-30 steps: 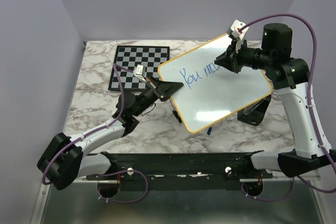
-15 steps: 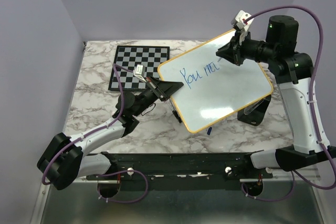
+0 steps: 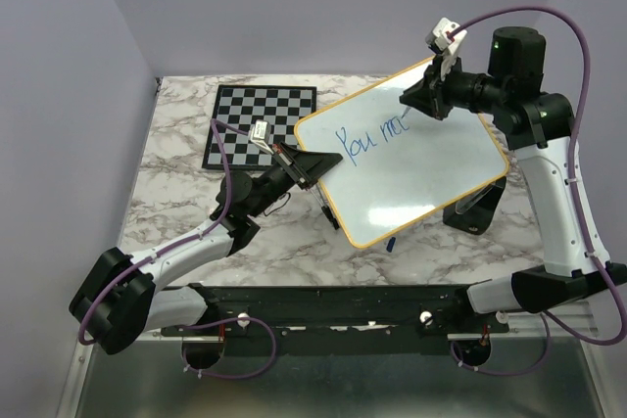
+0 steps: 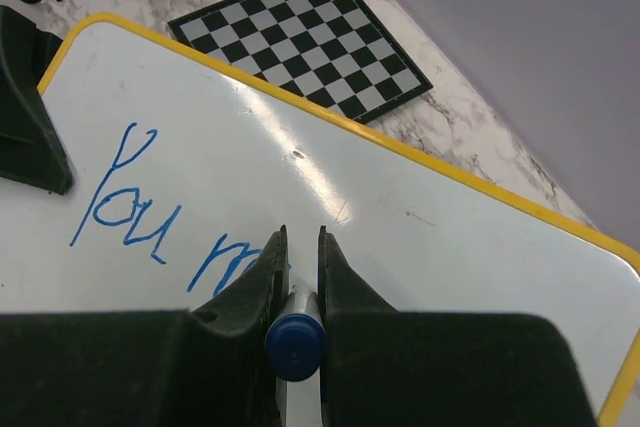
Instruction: Write a sentence on the whiteboard
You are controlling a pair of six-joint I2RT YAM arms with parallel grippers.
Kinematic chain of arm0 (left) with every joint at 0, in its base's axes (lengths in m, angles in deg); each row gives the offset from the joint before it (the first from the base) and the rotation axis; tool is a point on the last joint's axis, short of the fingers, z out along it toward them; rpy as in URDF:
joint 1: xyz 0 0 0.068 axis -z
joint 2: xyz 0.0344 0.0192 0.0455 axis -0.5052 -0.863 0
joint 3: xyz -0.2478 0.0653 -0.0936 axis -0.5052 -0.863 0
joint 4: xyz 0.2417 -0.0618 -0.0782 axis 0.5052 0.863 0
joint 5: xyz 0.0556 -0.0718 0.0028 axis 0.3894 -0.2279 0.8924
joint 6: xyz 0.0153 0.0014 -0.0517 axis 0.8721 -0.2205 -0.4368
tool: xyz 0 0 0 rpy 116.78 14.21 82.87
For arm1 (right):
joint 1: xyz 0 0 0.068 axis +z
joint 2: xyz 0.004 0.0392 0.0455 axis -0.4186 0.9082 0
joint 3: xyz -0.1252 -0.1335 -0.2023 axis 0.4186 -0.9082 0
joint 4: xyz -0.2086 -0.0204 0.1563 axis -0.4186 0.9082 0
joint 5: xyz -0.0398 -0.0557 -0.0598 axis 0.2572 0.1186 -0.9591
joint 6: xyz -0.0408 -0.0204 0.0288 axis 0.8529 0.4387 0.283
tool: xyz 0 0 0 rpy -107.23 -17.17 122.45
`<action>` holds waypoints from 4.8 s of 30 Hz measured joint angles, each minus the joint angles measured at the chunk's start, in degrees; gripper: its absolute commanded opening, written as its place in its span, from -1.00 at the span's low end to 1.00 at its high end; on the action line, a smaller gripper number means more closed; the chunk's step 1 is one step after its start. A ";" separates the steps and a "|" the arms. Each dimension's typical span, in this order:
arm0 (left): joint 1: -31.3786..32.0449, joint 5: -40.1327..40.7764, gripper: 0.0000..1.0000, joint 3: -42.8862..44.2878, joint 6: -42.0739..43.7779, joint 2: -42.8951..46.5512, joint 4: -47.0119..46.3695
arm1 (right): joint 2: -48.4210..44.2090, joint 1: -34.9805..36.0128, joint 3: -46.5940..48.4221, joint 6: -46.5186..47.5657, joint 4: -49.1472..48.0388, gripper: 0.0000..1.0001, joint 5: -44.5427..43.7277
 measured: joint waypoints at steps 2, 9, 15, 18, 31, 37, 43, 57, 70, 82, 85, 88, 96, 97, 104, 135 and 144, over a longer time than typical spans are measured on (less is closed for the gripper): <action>0.00 0.00 -1.00 0.00 0.02 0.00 0.02 | 0.00 -0.02 0.00 -0.11 -0.59 -0.99 -1.31; -0.02 0.02 -1.00 0.00 0.02 0.00 0.02 | 0.02 -0.37 0.39 -0.11 -1.31 -0.99 -3.78; -0.04 0.00 -1.00 0.00 0.00 0.00 -0.02 | 0.33 -0.39 0.57 -0.74 -2.34 -0.99 -2.43; -0.04 0.00 -1.00 0.00 0.00 0.00 -0.02 | 0.76 -0.39 0.57 -1.38 -3.08 -0.99 -2.01; -0.04 0.00 -1.00 0.00 0.02 -0.13 0.44 | -1.14 -0.39 -3.10 -1.29 -3.63 -0.99 -1.31; -0.04 -0.02 -1.00 0.00 0.02 -0.22 0.37 | -5.29 -0.39 -7.32 -0.26 -3.17 -0.99 -1.27; -0.04 -0.02 -1.00 0.00 0.02 -0.22 0.37 | -7.23 -0.42 -9.18 0.31 -2.36 -0.99 -2.05; -0.04 -0.02 -1.00 0.00 -0.35 -0.13 -0.48 | -2.73 -1.25 0.26 -0.33 -1.97 -0.99 -3.76; -0.04 0.00 -1.00 -0.09 -0.37 0.00 -0.48 | -3.80 -1.36 -1.92 -0.50 -1.88 -0.99 -2.32; -0.24 0.00 -1.00 -1.09 -0.37 1.25 -0.48 | -5.33 -1.49 -1.79 -0.81 -1.81 -0.99 1.27; -0.37 -0.02 -1.00 -1.31 -0.39 1.51 -0.48 | -5.33 -1.51 -1.79 -0.81 -1.79 -0.99 1.51; -0.44 -0.02 -1.00 -1.31 -0.39 1.53 -0.50 | -5.33 -1.64 -1.79 -0.81 -1.79 -0.99 1.60; -0.79 -0.02 -1.00 -1.31 -0.42 1.64 -0.50 | -5.31 -2.19 -1.51 -0.98 -1.73 -0.99 2.10; -0.81 -0.02 -1.00 -1.31 -0.42 1.64 -0.48 | -5.29 -2.21 -1.40 -1.01 -1.70 -0.99 2.19; -0.83 -0.02 -1.00 -1.46 -0.52 1.64 -0.50 | -5.29 -2.27 -1.14 -1.64 -1.70 -0.99 2.75; -1.07 -0.17 -1.00 -1.81 -1.14 1.62 -1.79 | -1.81 -2.27 -1.53 -1.44 -1.46 -0.99 3.91; -1.29 -0.15 -1.00 -1.81 -1.11 1.38 -1.77 | -1.11 -2.27 -1.46 -1.86 -2.60 -0.99 1.40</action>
